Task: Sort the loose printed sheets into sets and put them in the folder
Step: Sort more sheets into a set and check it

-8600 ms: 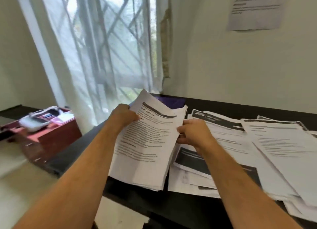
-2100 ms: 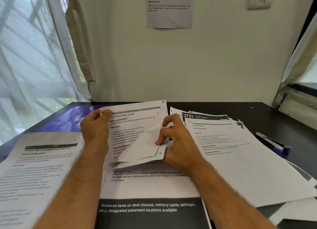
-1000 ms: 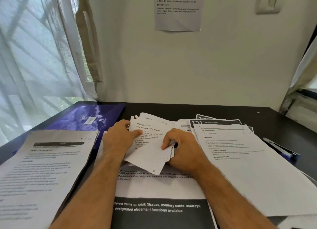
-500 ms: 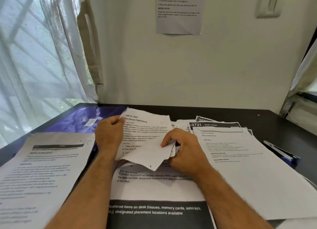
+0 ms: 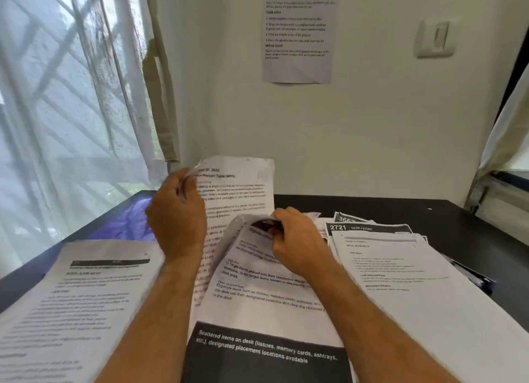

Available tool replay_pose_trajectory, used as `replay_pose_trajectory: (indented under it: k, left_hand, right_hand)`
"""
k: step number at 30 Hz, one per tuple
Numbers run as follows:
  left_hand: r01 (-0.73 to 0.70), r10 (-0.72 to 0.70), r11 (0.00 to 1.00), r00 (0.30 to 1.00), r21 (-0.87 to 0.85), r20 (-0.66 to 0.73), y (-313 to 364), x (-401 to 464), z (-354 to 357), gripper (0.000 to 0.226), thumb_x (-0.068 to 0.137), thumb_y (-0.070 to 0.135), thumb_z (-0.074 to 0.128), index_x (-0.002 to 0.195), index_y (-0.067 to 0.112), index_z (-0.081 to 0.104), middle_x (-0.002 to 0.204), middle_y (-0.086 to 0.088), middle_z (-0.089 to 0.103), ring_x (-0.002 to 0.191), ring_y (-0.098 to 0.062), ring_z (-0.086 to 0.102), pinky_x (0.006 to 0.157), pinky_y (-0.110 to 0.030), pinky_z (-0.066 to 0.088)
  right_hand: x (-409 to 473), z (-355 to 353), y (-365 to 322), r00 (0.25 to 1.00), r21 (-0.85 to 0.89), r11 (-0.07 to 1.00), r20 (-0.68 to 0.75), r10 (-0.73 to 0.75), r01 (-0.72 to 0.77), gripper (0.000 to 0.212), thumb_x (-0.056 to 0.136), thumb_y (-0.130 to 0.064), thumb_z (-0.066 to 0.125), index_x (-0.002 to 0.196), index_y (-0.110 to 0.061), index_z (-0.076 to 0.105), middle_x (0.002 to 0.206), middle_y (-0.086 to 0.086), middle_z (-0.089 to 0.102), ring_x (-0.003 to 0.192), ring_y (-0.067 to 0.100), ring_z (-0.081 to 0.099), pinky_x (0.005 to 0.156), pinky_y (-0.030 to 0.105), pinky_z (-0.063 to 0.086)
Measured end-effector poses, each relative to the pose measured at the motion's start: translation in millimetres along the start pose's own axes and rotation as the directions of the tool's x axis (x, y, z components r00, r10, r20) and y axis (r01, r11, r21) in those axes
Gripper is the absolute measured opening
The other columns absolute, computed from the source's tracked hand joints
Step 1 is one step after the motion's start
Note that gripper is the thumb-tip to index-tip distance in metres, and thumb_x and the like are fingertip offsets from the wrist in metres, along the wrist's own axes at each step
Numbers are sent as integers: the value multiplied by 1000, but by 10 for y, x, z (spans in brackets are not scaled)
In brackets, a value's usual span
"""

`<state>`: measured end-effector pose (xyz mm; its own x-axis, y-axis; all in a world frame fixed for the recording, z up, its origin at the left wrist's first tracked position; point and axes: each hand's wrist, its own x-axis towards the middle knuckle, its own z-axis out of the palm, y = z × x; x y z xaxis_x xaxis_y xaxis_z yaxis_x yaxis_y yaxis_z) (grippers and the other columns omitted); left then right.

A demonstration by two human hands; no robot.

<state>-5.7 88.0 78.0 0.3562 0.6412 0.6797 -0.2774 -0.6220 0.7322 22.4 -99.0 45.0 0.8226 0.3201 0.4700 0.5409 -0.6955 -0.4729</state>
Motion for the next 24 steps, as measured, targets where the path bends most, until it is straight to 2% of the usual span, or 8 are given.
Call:
replay_pose_trajectory:
  k: [3, 5, 8, 10, 12, 14, 18, 24]
  left_hand:
    - [-119, 121, 991, 992, -56, 26, 215, 150, -36, 23, 102, 31, 55, 111, 21, 73, 100, 3, 75, 88, -16, 69, 81, -30, 58]
    - [-186, 193, 976, 980, -116, 50, 380, 228, -78, 19, 101, 26, 58, 109, 22, 74, 96, 10, 72, 85, -3, 67, 75, -10, 50]
    - [-261, 285, 941, 955, -217, 87, 629, 269, -174, 19, 100, 17, 57, 106, 19, 74, 89, 14, 68, 82, 14, 62, 67, 1, 43]
    - [-334, 368, 902, 927, -275, 79, 804, 273, -277, 20, 100, 17, 54, 106, 18, 74, 87, 13, 68, 83, 14, 63, 67, 0, 44]
    - [-387, 430, 864, 900, -321, 72, 959, 297, -371, 20, 100, 21, 55, 109, 18, 72, 90, 12, 69, 83, 9, 65, 66, -4, 47]
    - [-348, 412, 869, 902, -352, 126, 1098, 352, -426, 20, 99, 28, 59, 117, 22, 65, 97, 12, 69, 82, 3, 67, 64, -8, 52]
    - [-266, 371, 902, 881, -341, 295, 1334, 374, -409, 19, 98, 27, 61, 117, 26, 60, 107, 13, 65, 89, -7, 66, 73, -18, 59]
    - [185, 213, 803, 799, -566, 563, 1583, -63, -88, 19, 96, 15, 62, 112, 25, 66, 105, 5, 74, 91, -16, 74, 75, -35, 62]
  right_hand:
    - [138, -81, -136, 998, 110, 993, -44, 43, -38, 58, 91, -5, 61, 143, -24, 41, 143, -5, 36, 112, 11, 53, 86, 9, 48]
    - [238, -212, -325, 969, 224, 974, -247, 21, 36, 63, 94, -6, 60, 146, -27, 33, 152, -5, 28, 106, 5, 53, 69, -2, 43]
    - [447, -471, -597, 890, 229, 951, -448, -86, 207, 60, 98, -15, 59, 149, -29, 30, 155, -5, 27, 119, 6, 46, 97, 9, 42]
    - [559, -679, -737, 852, 178, 941, -497, -166, 287, 38, 98, -18, 60, 135, -24, 50, 141, -3, 46, 116, 12, 55, 102, 20, 46]
    - [599, -932, -869, 801, 126, 930, -557, -220, 344, 13, 98, -14, 59, 109, -14, 66, 110, -3, 61, 98, 13, 60, 88, 14, 50]
    - [596, -1193, -978, 714, 80, 909, -649, -263, 408, 8, 95, -9, 60, 98, -9, 68, 92, -6, 61, 85, 12, 61, 78, 14, 50]
    - [513, -1738, -1152, 532, -78, 860, -757, -380, 504, 14, 97, -14, 56, 96, -5, 66, 93, -5, 61, 83, 9, 60, 75, 8, 48]
    - [326, -2176, -915, 543, -148, 884, -741, -396, 443, 16, 98, -13, 53, 98, -5, 67, 92, -4, 59, 82, -8, 51, 72, 4, 42]
